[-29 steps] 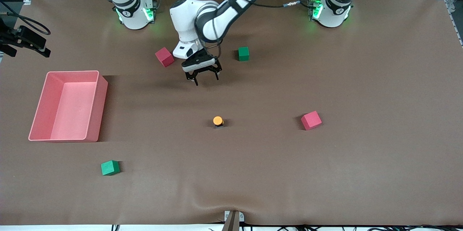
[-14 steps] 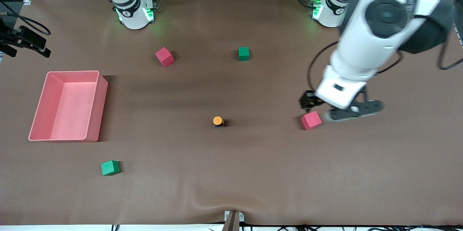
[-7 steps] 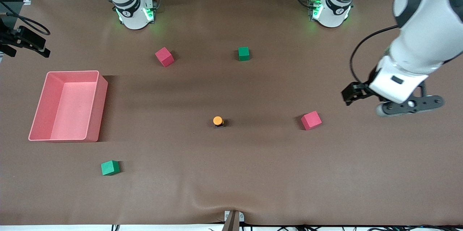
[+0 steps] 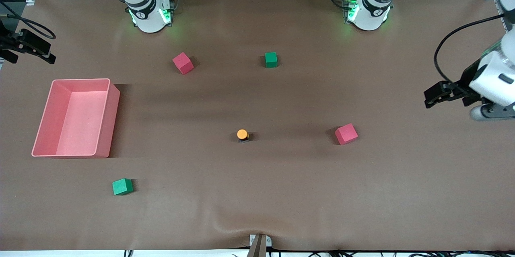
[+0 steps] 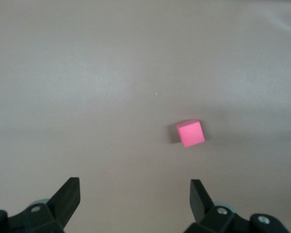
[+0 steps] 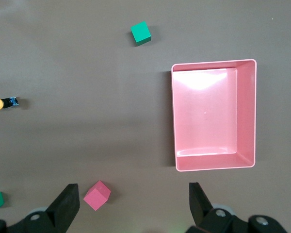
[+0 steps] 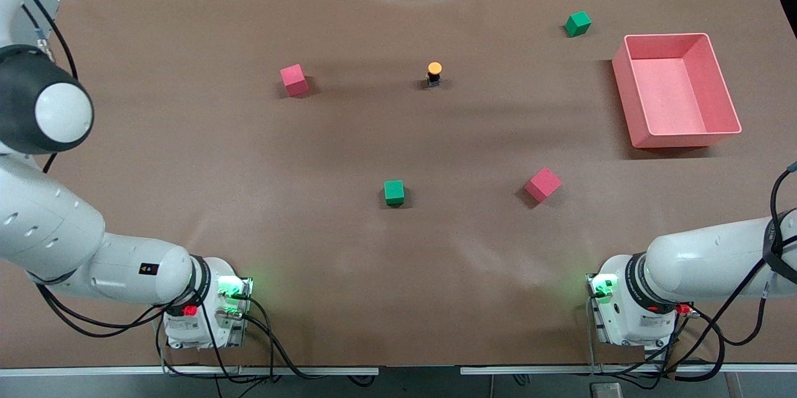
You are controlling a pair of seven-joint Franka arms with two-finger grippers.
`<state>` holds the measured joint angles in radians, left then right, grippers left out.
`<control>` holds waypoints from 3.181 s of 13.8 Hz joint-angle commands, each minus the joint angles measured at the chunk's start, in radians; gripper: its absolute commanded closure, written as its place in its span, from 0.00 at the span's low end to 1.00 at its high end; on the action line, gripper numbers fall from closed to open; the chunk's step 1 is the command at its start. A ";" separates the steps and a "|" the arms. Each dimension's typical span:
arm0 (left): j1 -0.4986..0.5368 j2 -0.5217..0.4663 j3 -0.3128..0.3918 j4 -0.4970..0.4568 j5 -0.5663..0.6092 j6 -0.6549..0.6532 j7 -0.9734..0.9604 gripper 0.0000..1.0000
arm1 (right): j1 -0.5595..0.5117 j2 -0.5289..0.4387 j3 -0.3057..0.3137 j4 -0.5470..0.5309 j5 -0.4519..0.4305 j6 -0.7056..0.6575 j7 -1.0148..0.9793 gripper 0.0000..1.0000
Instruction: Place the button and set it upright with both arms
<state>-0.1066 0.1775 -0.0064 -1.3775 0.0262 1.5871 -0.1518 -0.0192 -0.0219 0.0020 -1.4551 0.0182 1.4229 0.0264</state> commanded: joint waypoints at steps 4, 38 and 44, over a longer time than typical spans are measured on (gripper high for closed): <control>0.030 -0.200 -0.012 -0.248 -0.020 0.054 0.047 0.00 | -0.027 0.008 0.013 0.019 0.017 -0.013 -0.014 0.00; 0.015 -0.259 -0.040 -0.178 -0.028 -0.148 0.054 0.00 | -0.028 0.010 0.015 0.019 0.019 -0.012 -0.014 0.00; 0.031 -0.260 -0.030 -0.178 -0.028 -0.145 0.063 0.00 | -0.028 0.010 0.013 0.019 0.025 -0.012 -0.014 0.00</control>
<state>-0.0954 -0.0808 -0.0346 -1.5706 0.0043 1.4544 -0.1088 -0.0199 -0.0210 0.0010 -1.4551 0.0197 1.4229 0.0264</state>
